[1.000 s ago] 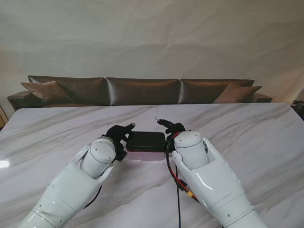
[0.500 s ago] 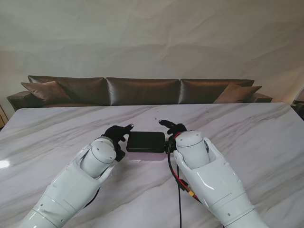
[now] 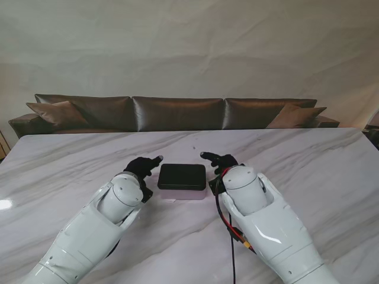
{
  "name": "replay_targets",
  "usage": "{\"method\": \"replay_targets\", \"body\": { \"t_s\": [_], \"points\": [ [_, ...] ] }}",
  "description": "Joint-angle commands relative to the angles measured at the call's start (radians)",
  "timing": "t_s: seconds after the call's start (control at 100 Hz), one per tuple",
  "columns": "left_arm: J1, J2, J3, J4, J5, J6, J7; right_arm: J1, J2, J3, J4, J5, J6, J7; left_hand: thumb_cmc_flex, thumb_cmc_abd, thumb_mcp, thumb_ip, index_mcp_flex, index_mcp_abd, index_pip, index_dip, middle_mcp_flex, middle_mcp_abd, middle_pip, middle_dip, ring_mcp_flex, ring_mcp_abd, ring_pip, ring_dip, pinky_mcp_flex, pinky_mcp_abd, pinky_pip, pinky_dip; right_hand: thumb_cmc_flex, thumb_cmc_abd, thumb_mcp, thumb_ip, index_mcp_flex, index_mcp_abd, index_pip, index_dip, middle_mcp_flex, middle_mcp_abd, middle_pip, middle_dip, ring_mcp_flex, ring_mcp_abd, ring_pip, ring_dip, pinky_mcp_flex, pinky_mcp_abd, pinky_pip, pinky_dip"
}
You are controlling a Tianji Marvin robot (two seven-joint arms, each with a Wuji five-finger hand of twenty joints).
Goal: Refill a tissue box and feed the first sheet
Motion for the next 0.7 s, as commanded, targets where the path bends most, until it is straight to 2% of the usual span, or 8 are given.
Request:
{"method": "replay_targets", "body": {
  "t_s": [0.0, 0.15, 0.23, 0.3, 0.4, 0.48, 0.6, 0.69],
  "points": [
    [0.022, 0.011, -0.011, -0.038, 0.018, 0.003, -0.012, -0.006, 0.016, -0.003, 0.001, -0.012, -0.014, 0.022, -0.026, 0.015, -0.043, 0.015, -0.033, -0.033, -0.018, 0.017, -0.047, -0.023, -0.027, -0.009, -0.033, 0.047, -0.006, 0.014, 0.015, -0.004, -0.323, 0.015, -0.049, -0.051, 0.030, 0.003, -0.039, -0.066, 0.041, 0.018, 0.028, -0.067, -0.018, -0.021, -0.007, -0.038, -0.002, 0.003, -0.015, -0.051, 0.025, 0.027],
    [0.060, 0.042, -0.043, -0.063, 0.087, -0.073, -0.034, 0.000, 0.039, -0.013, 0.023, -0.066, -0.058, 0.059, -0.067, -0.018, -0.046, 0.031, -0.072, 0.038, -0.037, 0.017, -0.077, -0.062, -0.031, -0.011, -0.090, -0.022, -0.070, -0.011, -0.031, -0.023, -0.339, 0.018, -0.078, -0.068, 0.048, -0.013, -0.050, -0.107, 0.079, 0.026, 0.043, -0.112, -0.017, -0.019, -0.002, -0.055, 0.007, 0.008, -0.029, -0.077, 0.041, 0.050],
    [0.088, 0.060, -0.068, -0.083, 0.120, -0.114, -0.053, 0.004, 0.046, -0.013, 0.043, -0.074, -0.099, 0.066, -0.083, -0.044, -0.040, 0.040, -0.077, 0.065, -0.032, 0.019, -0.097, -0.085, -0.039, -0.015, -0.136, -0.076, -0.129, -0.034, -0.109, -0.015, -0.387, 0.019, -0.081, -0.067, 0.053, -0.022, -0.057, -0.117, 0.109, 0.029, 0.051, -0.120, -0.007, -0.013, 0.004, -0.061, 0.025, 0.017, -0.026, -0.080, 0.049, 0.073],
    [0.107, 0.077, -0.092, -0.095, 0.132, -0.138, -0.093, 0.008, 0.048, -0.013, 0.065, -0.074, -0.140, 0.063, -0.093, -0.057, -0.040, 0.041, -0.086, 0.078, -0.032, 0.018, -0.122, -0.097, -0.047, -0.019, -0.180, -0.090, -0.165, -0.047, -0.177, -0.006, -0.422, 0.022, -0.082, -0.067, 0.053, -0.025, -0.056, -0.125, 0.127, 0.029, 0.061, -0.129, 0.003, -0.008, 0.019, -0.058, 0.039, 0.022, -0.016, -0.075, 0.064, 0.091],
    [0.122, 0.104, -0.122, -0.078, 0.146, -0.227, -0.169, 0.020, 0.050, -0.020, 0.105, -0.079, -0.204, 0.057, -0.090, -0.072, -0.035, 0.038, -0.132, 0.066, -0.039, 0.016, -0.204, -0.151, -0.068, -0.031, -0.316, -0.154, -0.253, -0.072, -0.390, -0.029, -0.539, 0.046, -0.085, -0.065, 0.055, -0.027, -0.057, -0.140, 0.146, 0.024, 0.069, -0.143, 0.009, -0.006, 0.024, -0.052, 0.052, 0.034, -0.007, -0.060, 0.089, 0.126],
    [0.130, 0.124, -0.137, -0.053, 0.163, -0.314, -0.220, 0.035, 0.051, -0.030, 0.146, -0.089, -0.264, 0.056, -0.097, -0.081, -0.043, 0.034, -0.191, 0.053, -0.058, 0.014, -0.282, -0.192, -0.087, -0.037, -0.431, -0.194, -0.304, -0.074, -0.529, -0.080, -0.607, 0.036, -0.092, -0.061, 0.057, -0.025, -0.060, -0.148, 0.162, 0.020, 0.073, -0.151, 0.013, -0.004, 0.030, -0.061, 0.057, 0.047, 0.004, -0.069, 0.100, 0.155],
    [0.138, 0.132, -0.143, -0.009, 0.183, -0.418, -0.223, 0.055, 0.045, -0.039, 0.202, -0.073, -0.329, 0.049, -0.102, -0.116, -0.048, 0.035, -0.222, 0.047, -0.063, 0.020, -0.332, -0.215, -0.081, -0.036, -0.497, -0.212, -0.342, -0.056, -0.610, -0.110, -0.655, 0.030, -0.102, -0.052, 0.059, -0.025, -0.065, -0.152, 0.171, 0.017, 0.067, -0.154, 0.010, -0.005, 0.020, -0.067, 0.050, 0.049, 0.007, -0.074, 0.105, 0.171],
    [0.144, 0.133, -0.136, 0.012, 0.221, -0.462, -0.195, 0.066, 0.043, -0.043, 0.230, -0.047, -0.358, 0.056, -0.099, -0.143, -0.053, 0.032, -0.229, 0.046, -0.064, 0.021, -0.343, -0.222, -0.075, -0.035, -0.512, -0.220, -0.353, -0.049, -0.638, -0.117, -0.682, 0.027, -0.101, -0.052, 0.059, -0.025, -0.073, -0.153, 0.175, 0.014, 0.058, -0.155, 0.006, -0.006, 0.002, -0.069, 0.041, 0.050, -0.004, -0.075, 0.100, 0.178]
  ]
}}
